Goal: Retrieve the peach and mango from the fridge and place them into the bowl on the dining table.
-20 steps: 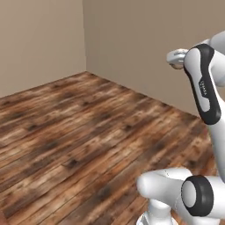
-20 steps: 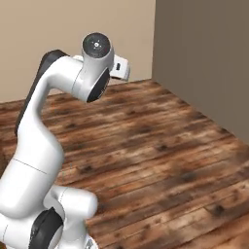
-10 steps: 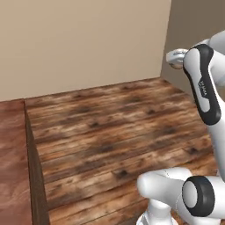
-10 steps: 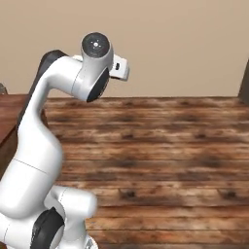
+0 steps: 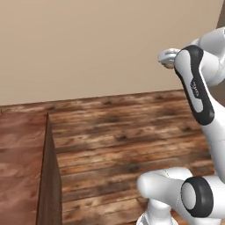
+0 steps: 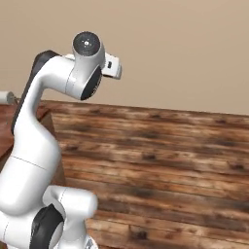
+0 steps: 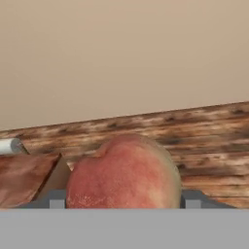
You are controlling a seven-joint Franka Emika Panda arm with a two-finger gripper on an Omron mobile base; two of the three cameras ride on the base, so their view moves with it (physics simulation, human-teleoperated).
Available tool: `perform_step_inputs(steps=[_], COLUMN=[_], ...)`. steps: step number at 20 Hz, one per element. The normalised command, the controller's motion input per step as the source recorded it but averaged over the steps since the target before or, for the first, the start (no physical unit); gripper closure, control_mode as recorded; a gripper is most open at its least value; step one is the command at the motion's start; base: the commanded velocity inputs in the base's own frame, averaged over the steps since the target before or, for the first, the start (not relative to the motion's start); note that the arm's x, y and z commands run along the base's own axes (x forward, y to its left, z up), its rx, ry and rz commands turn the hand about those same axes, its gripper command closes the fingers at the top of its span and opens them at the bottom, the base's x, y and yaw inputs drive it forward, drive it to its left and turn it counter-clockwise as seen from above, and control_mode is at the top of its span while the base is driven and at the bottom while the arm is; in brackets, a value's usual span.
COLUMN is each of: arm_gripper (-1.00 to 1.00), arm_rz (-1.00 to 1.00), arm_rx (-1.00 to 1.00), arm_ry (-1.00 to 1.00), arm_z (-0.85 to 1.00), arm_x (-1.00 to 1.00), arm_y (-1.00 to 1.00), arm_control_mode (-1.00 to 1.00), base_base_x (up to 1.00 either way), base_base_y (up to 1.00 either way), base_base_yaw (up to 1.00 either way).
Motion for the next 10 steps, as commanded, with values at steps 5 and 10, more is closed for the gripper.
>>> perform_step_inputs(steps=[5, 10], arm_gripper=[1.00, 1.00], arm_rz=[0.00, 0.00], arm_rx=[0.00, 0.00], arm_ry=[0.00, 0.00], arm_z=[0.00, 0.00], arm_x=[0.00, 0.00], arm_y=[0.00, 0.00], arm_control_mode=[1.00, 1.00], base_base_x=[1.00, 1.00], base_base_y=[-0.31, -0.22], base_base_yaw=[0.07, 0.10])
